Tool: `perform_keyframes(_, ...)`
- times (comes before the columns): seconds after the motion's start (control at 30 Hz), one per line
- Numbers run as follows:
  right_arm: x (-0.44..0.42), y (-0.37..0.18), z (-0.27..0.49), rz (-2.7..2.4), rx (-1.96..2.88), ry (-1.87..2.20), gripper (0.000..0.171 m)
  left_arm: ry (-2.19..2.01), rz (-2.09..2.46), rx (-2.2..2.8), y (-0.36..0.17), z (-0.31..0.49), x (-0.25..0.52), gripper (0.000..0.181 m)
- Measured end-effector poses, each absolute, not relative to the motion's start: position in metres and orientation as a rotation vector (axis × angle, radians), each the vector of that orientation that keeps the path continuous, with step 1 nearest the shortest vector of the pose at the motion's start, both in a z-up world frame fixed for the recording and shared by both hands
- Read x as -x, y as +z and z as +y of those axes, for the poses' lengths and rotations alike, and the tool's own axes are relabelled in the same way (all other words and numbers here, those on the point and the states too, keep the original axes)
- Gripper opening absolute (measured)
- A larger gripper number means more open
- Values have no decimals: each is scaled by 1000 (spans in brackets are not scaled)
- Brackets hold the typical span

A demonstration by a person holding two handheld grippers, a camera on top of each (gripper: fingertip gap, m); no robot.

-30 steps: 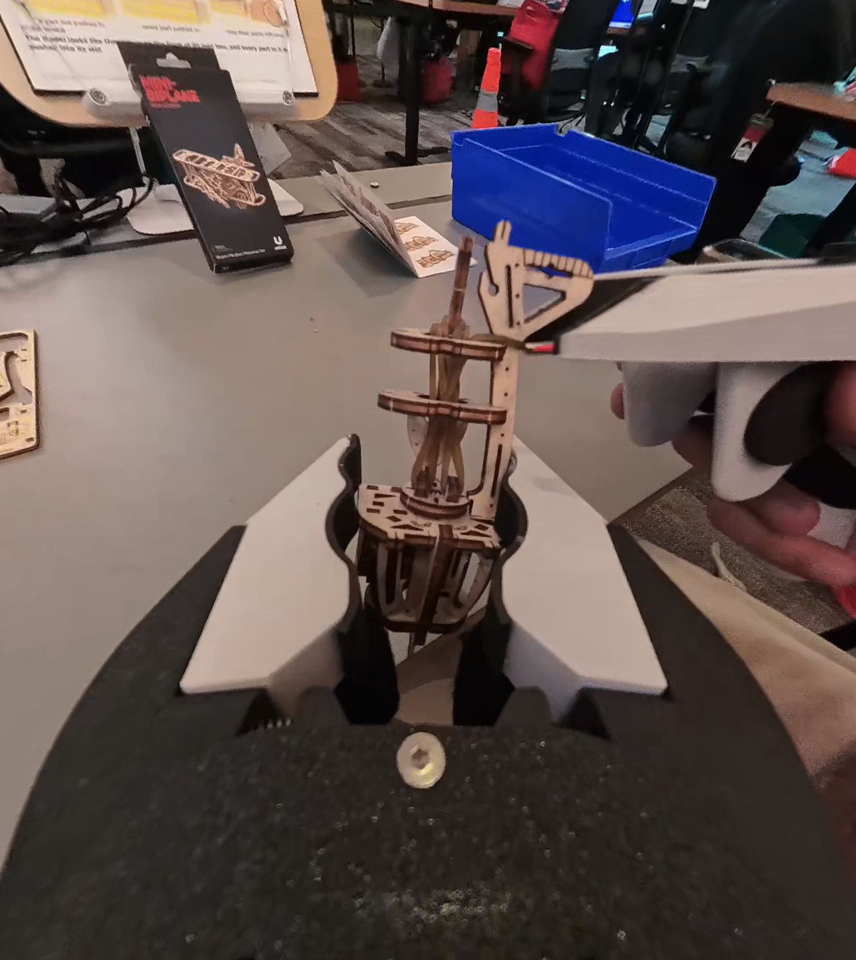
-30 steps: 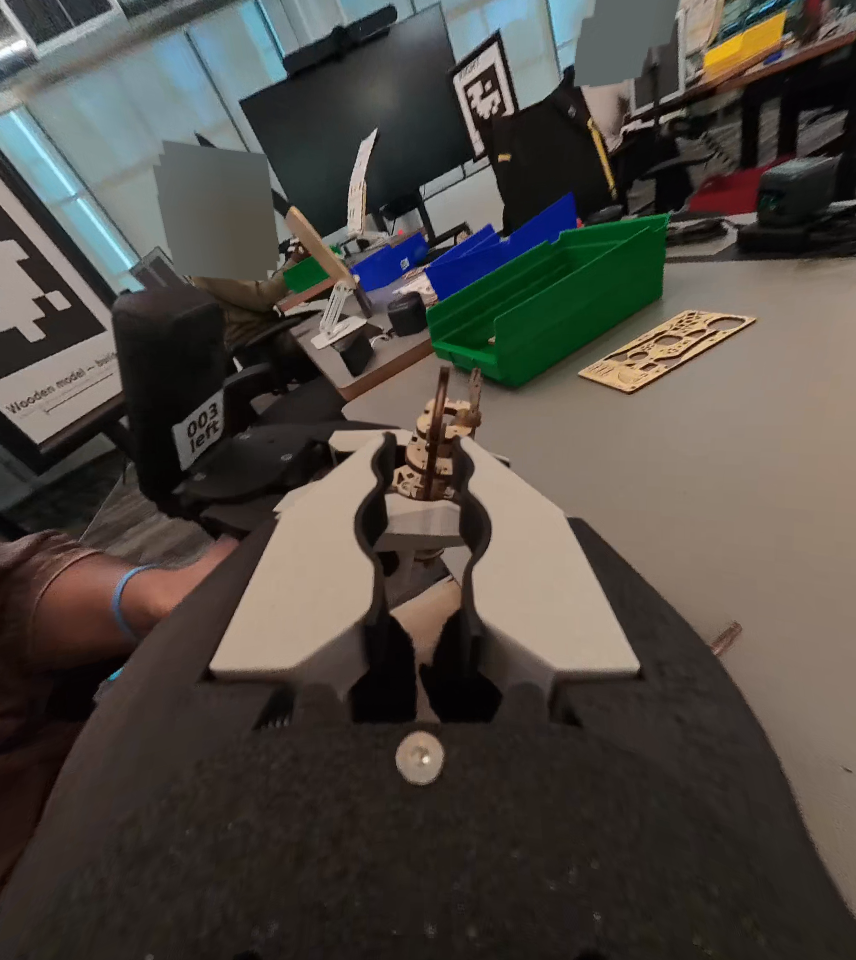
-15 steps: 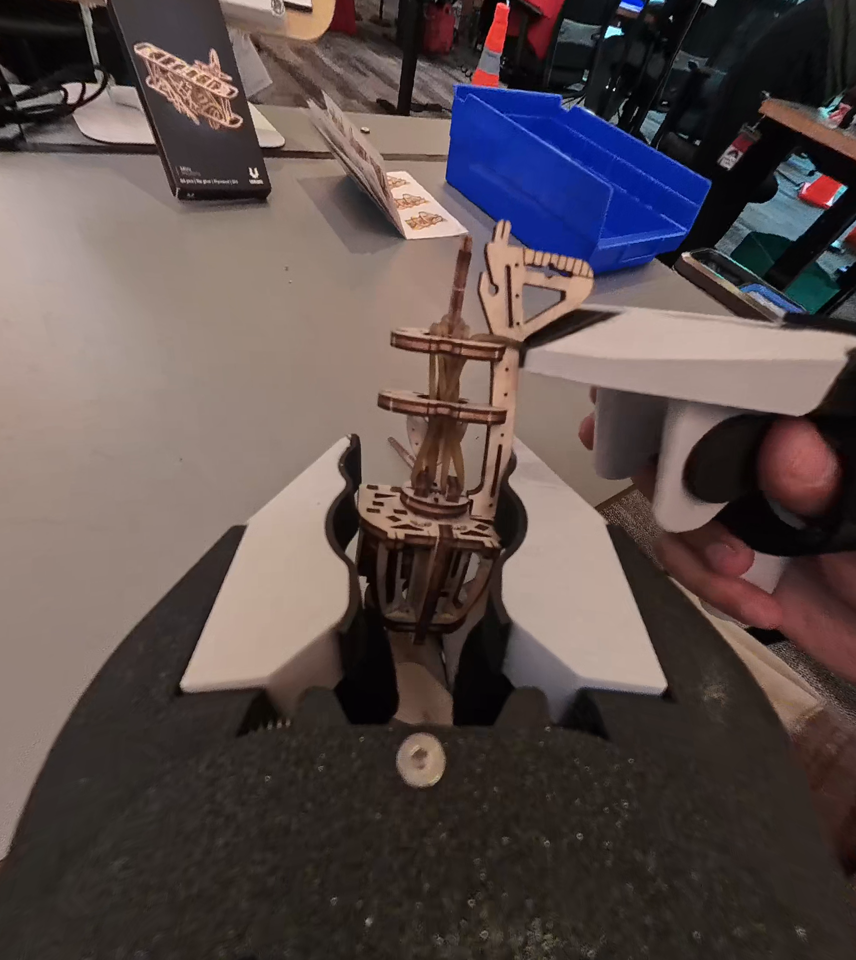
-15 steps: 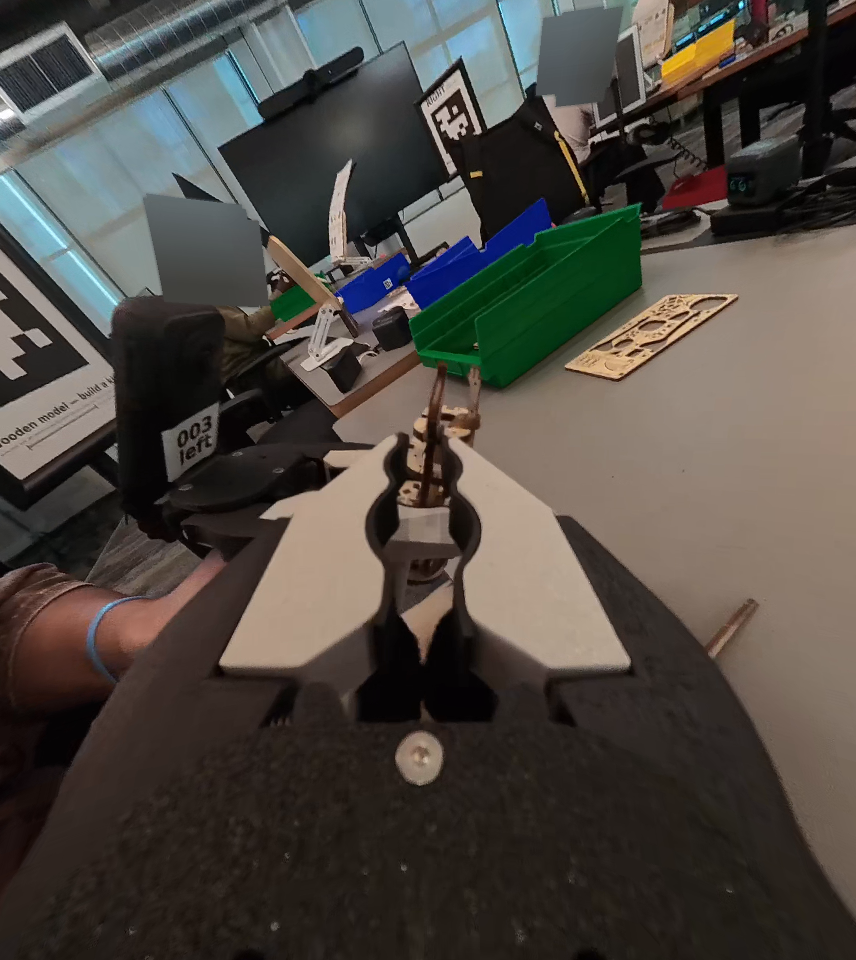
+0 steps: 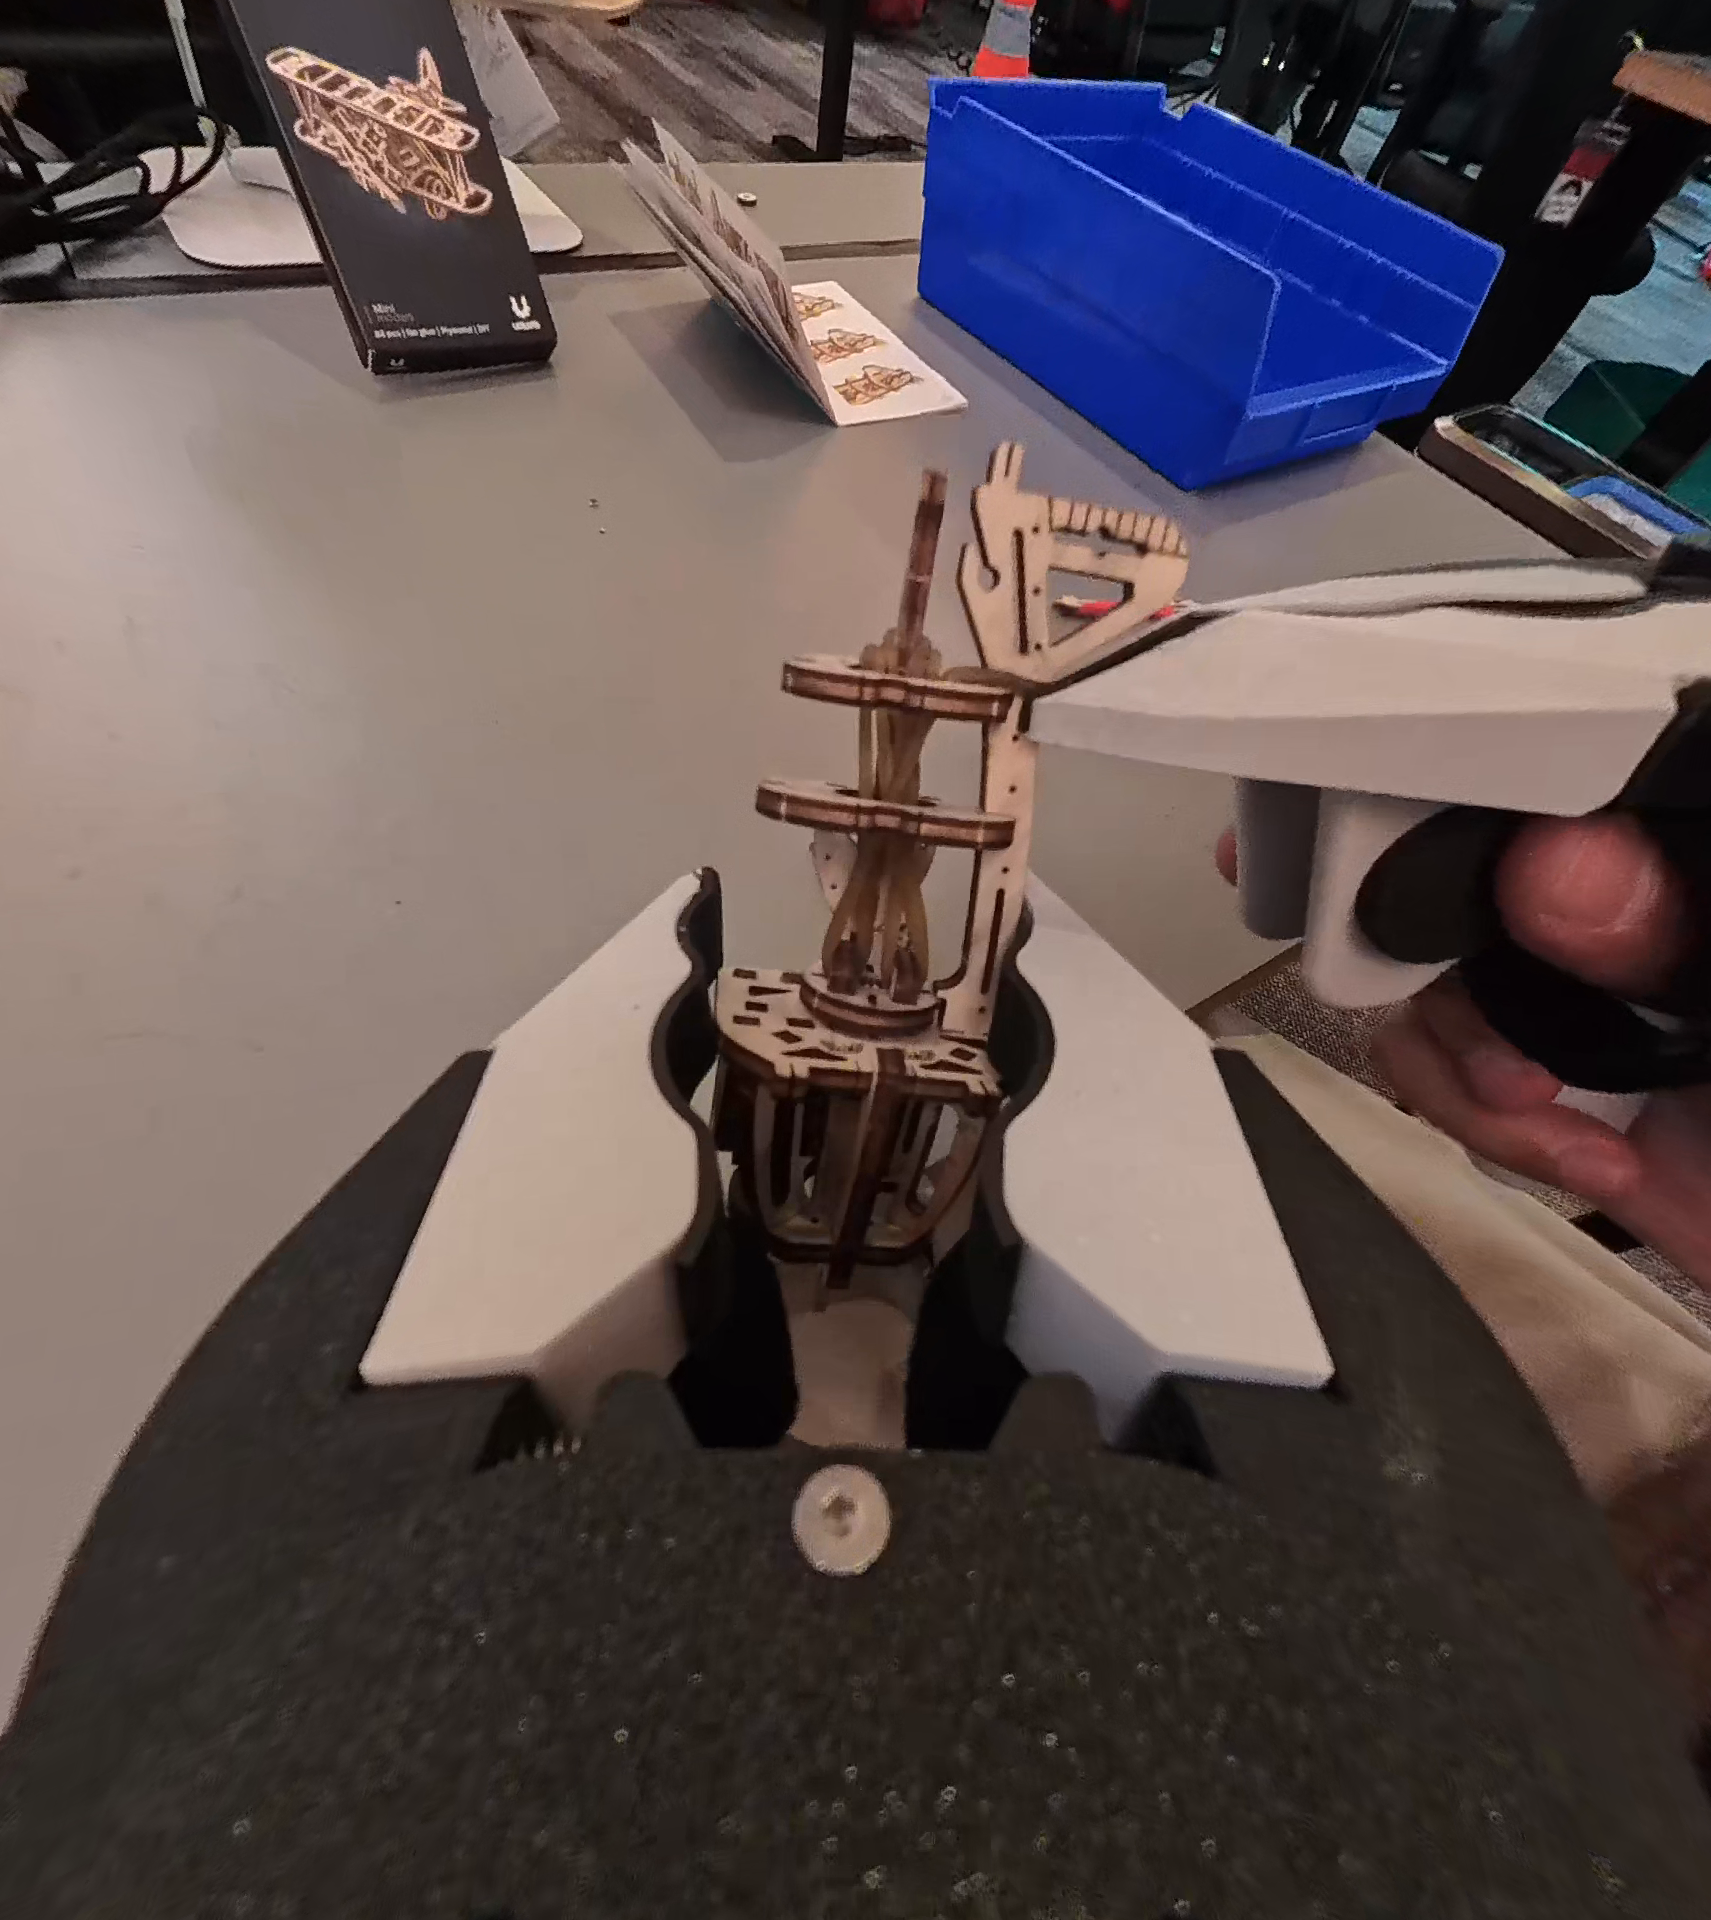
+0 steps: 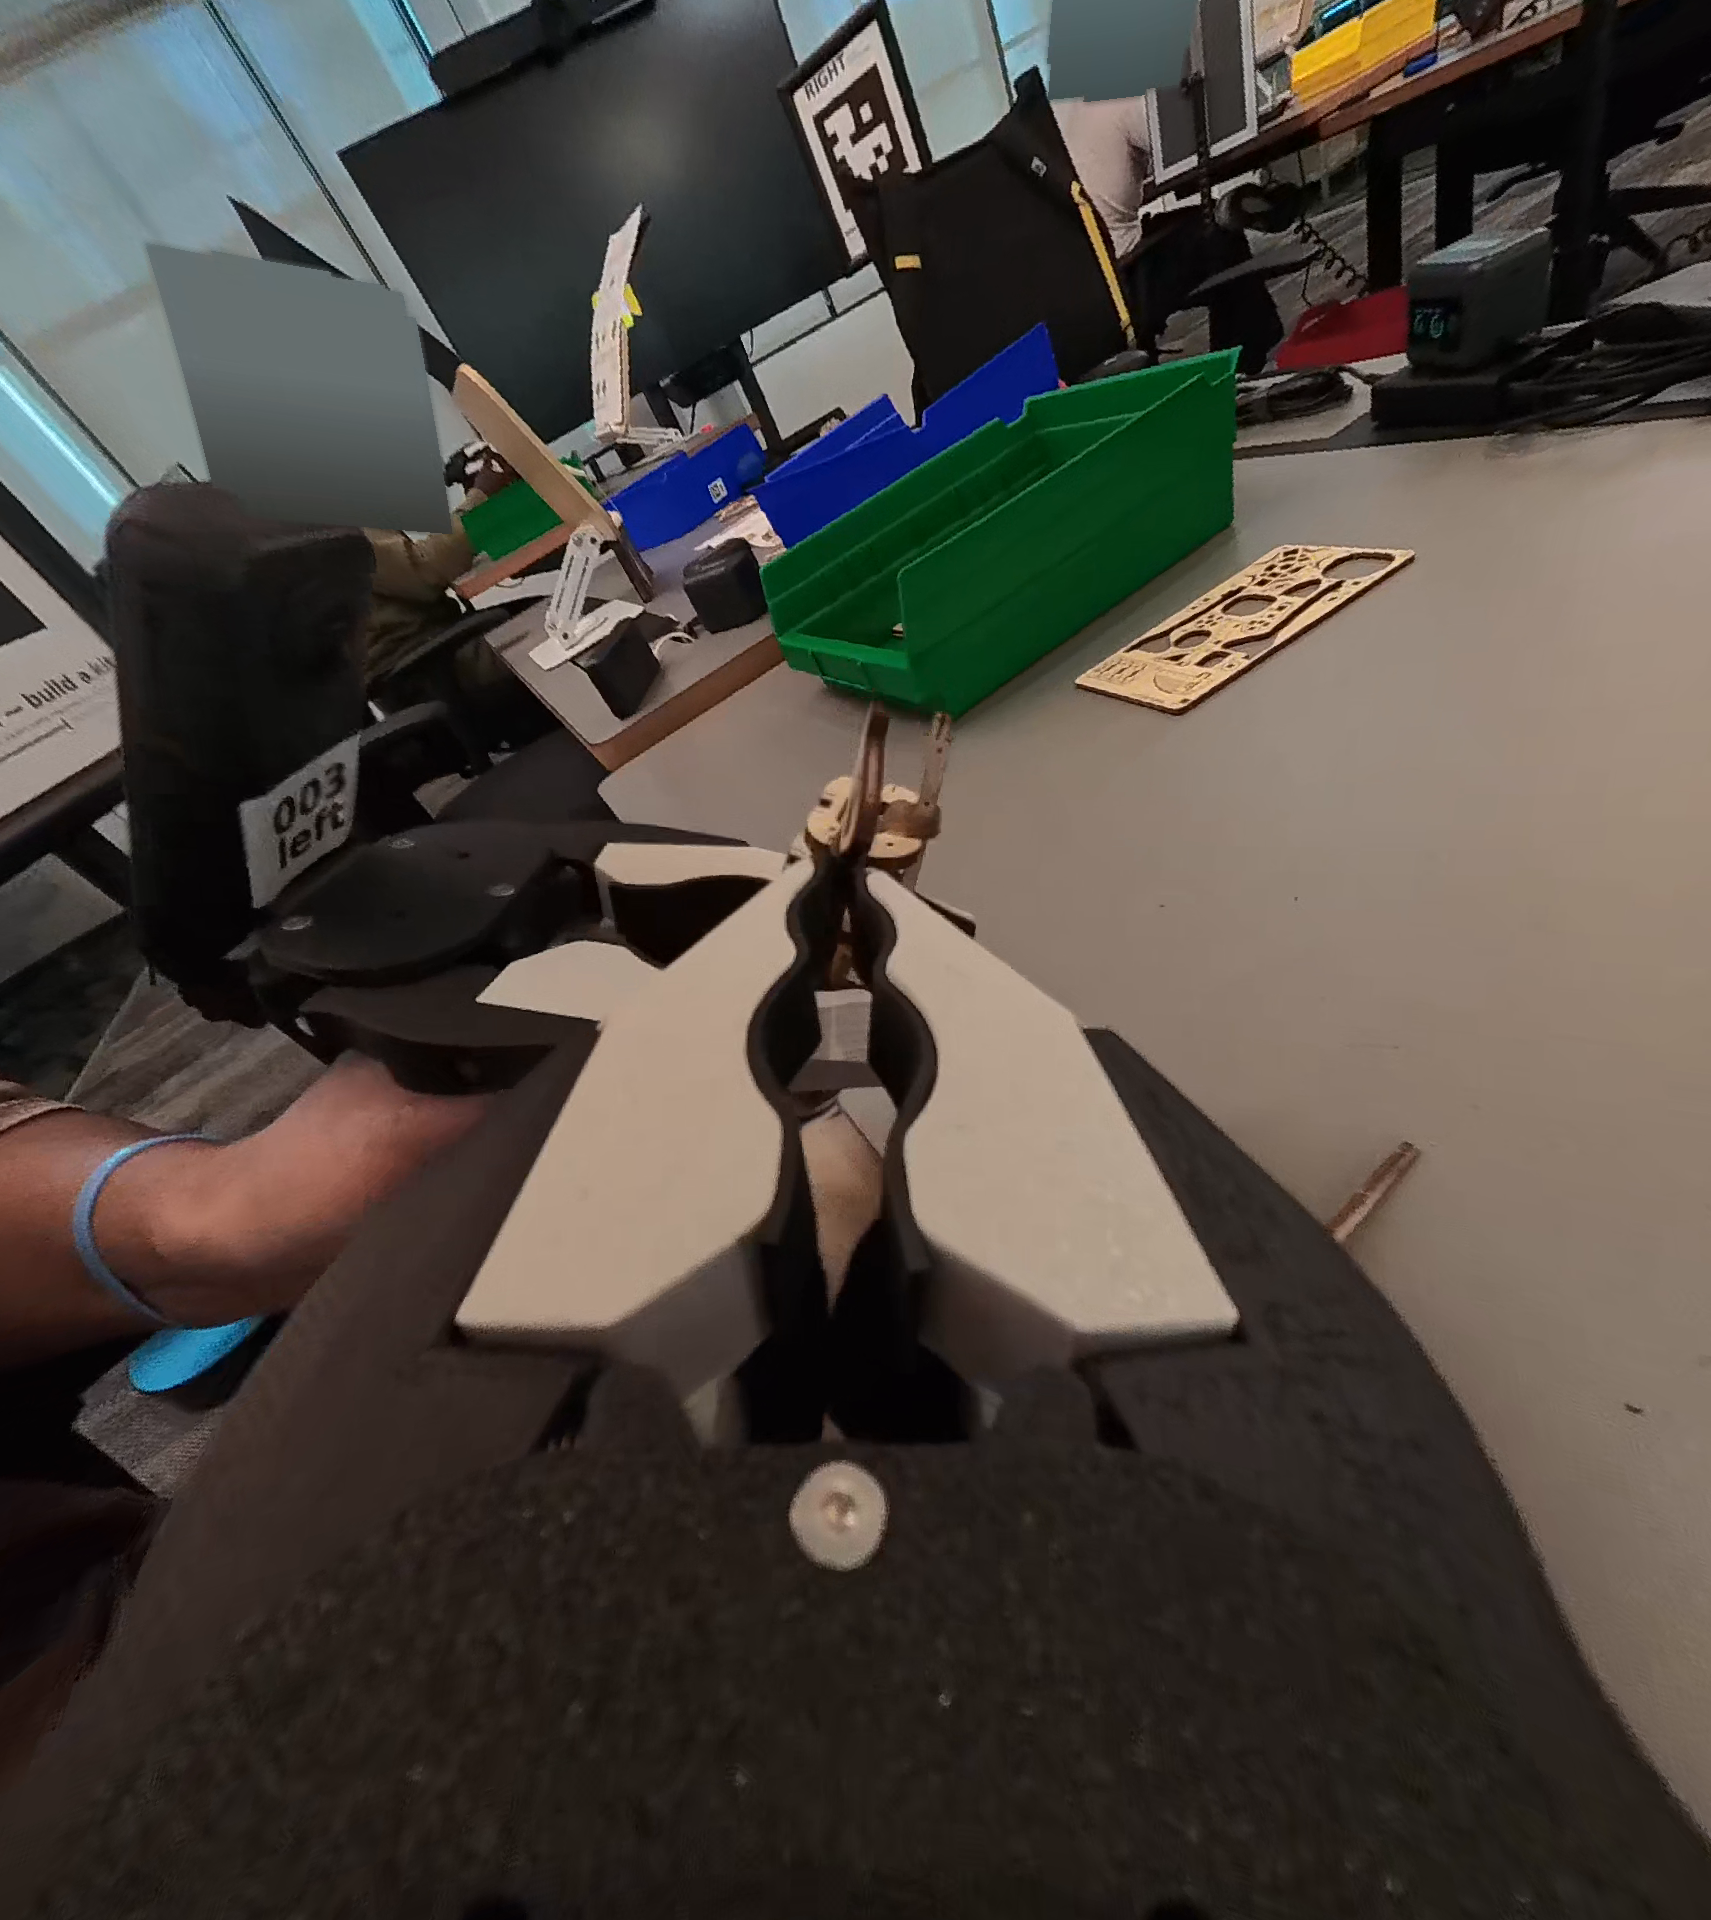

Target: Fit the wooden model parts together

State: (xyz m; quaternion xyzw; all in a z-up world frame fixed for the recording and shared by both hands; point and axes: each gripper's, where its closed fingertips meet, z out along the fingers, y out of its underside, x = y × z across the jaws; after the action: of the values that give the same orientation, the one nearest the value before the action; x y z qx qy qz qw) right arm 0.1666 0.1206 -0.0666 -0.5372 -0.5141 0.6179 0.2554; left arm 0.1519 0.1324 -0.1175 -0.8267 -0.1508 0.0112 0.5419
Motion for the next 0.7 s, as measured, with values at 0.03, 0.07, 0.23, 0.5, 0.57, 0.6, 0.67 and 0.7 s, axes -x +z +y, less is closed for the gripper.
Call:
perform_keyframes(0.03,-167,-67,121,-1400,1457,1668,0,28,-362,1967,-118,132,-152,49)
perform_keyframes(0.07,-167,-68,121,-1403,1454,1662,0,42,-360,1971,-119,132,-152,49)
perform_keyframes(0.23,-170,-67,125,-1425,1404,1577,0,66,-428,1968,-121,126,-132,48)
perform_keyframes(0.5,-164,-62,122,-1380,1369,1587,12,11,-418,1977,-124,127,-140,49)
perform_keyframes(0.57,-163,-60,119,-1381,1349,1585,13,-20,-428,1972,-124,129,-144,49)
perform_keyframes(0.6,-163,-60,120,-1377,1349,1575,14,-34,-439,1964,-124,130,-144,49)
perform_keyframes(0.67,-164,-60,122,-1367,1356,1561,13,-47,-444,1963,-124,132,-146,49)
perform_keyframes(0.7,-163,-61,123,-1362,1367,1558,11,-34,-440,1963,-124,132,-146,49)
